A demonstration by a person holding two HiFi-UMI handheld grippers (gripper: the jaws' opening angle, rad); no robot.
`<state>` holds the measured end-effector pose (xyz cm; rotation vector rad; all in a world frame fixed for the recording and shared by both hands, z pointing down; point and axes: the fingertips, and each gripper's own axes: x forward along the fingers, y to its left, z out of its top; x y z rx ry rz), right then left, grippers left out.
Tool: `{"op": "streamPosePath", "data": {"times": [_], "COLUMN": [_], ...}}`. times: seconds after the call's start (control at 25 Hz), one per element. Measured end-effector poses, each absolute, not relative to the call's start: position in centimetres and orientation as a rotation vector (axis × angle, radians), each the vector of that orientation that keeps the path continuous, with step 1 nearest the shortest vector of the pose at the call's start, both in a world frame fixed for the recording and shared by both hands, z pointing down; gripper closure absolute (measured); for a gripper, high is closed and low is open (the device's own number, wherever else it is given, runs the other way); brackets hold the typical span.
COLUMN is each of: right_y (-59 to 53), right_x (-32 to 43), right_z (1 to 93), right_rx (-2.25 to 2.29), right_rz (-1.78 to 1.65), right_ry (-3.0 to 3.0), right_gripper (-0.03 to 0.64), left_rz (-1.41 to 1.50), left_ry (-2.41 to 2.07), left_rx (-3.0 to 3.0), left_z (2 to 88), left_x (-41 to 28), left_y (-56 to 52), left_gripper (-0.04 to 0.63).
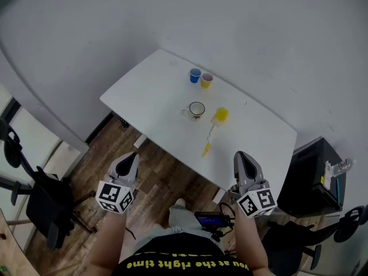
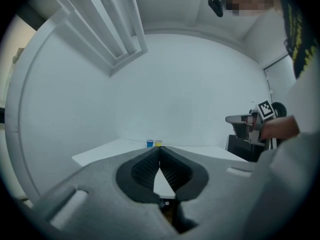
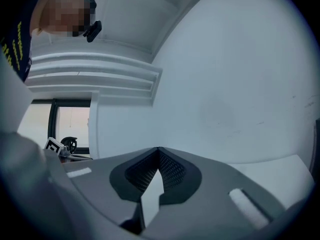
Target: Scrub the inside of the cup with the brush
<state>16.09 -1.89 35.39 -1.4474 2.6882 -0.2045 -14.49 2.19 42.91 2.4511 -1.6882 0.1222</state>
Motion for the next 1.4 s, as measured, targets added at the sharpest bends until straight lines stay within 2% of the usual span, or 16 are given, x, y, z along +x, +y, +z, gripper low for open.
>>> {"op": "streamPosePath", "data": {"times": [0.44, 1.4], "right_y": [-9.8, -13.6], "right_x": [16.9, 18.0], "right_z": [37.1, 39.1], "right_rx": [-1.377, -1.508], "right_rz": [-0.252, -0.379], "right_ry": [2.741, 2.641], "right_gripper": [0.611, 0.611], "left_rz": [0.121, 0.198], "left_ry": [-1.71, -1.437], "left_rx": [2.416, 2.568], "left_z": [43.9, 45.4], "left_x": [-12.6, -7.4], "left_y": [-5.4, -14.0], "left_gripper": [0.592, 0.592]}}
